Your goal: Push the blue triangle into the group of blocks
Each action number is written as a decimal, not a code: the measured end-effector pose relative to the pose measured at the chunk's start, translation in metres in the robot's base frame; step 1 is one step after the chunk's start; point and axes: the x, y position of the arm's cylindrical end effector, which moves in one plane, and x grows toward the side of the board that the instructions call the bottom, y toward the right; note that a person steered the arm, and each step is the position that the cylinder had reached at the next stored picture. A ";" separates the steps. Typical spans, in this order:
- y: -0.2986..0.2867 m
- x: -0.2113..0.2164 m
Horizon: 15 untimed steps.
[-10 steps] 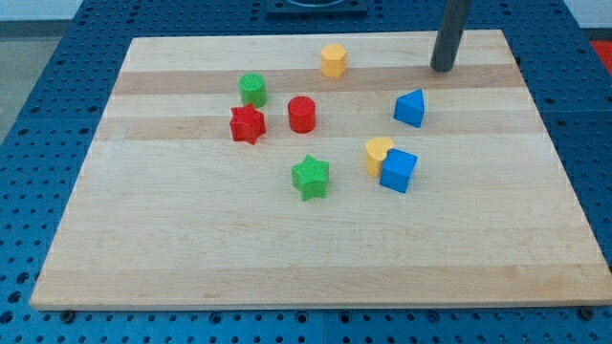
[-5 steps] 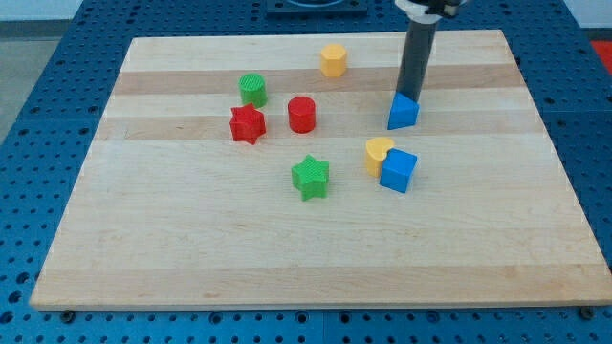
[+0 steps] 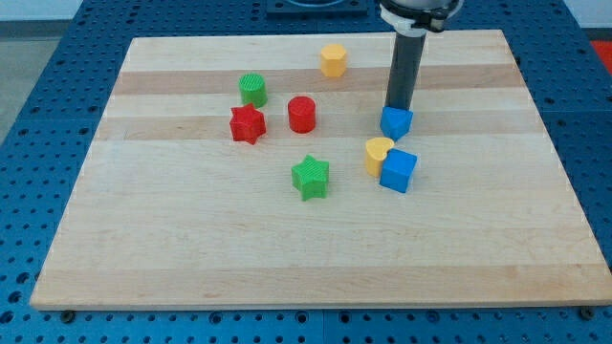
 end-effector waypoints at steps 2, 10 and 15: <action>-0.002 0.002; -0.001 0.022; 0.019 0.029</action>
